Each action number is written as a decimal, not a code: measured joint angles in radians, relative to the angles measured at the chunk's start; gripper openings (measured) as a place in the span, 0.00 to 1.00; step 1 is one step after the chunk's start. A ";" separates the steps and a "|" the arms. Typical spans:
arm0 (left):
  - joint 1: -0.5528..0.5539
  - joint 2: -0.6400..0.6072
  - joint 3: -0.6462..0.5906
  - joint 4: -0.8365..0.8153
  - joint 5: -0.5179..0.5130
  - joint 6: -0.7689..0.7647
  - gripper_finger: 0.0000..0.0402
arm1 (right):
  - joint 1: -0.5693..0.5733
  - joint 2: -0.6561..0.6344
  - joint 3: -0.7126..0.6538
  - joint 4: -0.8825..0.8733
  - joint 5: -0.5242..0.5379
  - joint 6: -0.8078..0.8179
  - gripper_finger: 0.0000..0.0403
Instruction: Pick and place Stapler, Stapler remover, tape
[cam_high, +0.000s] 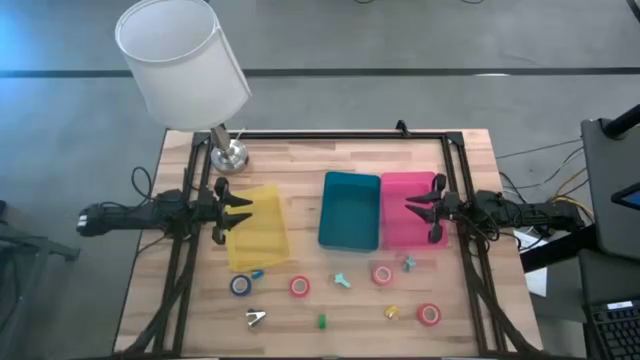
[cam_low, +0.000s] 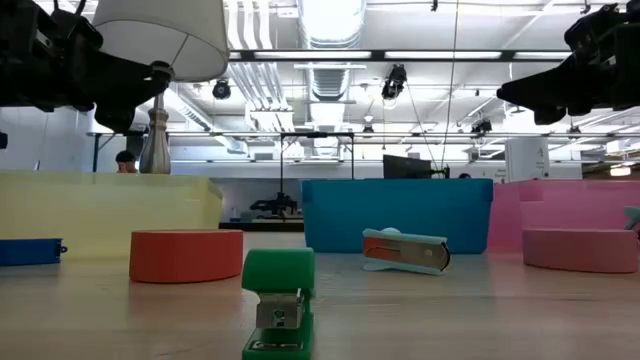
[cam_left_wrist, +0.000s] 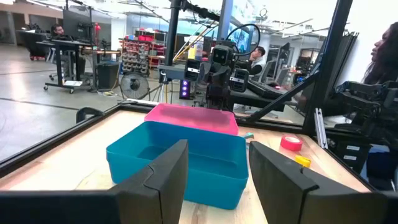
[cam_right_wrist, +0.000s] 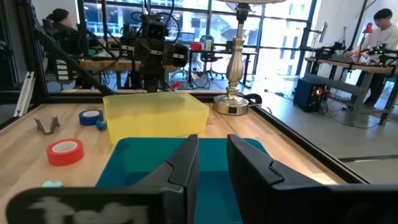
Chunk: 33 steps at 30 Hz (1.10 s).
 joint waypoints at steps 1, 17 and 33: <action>0.000 0.000 0.000 0.000 0.000 0.000 0.43 | 0.000 0.000 0.000 0.000 0.000 -0.001 0.18; 0.000 0.000 0.000 0.000 0.000 0.000 0.43 | 0.000 0.000 0.000 0.000 0.000 0.000 0.21; 0.000 0.000 0.000 0.000 0.000 0.000 0.43 | 0.000 0.000 0.000 0.000 0.000 -0.001 0.18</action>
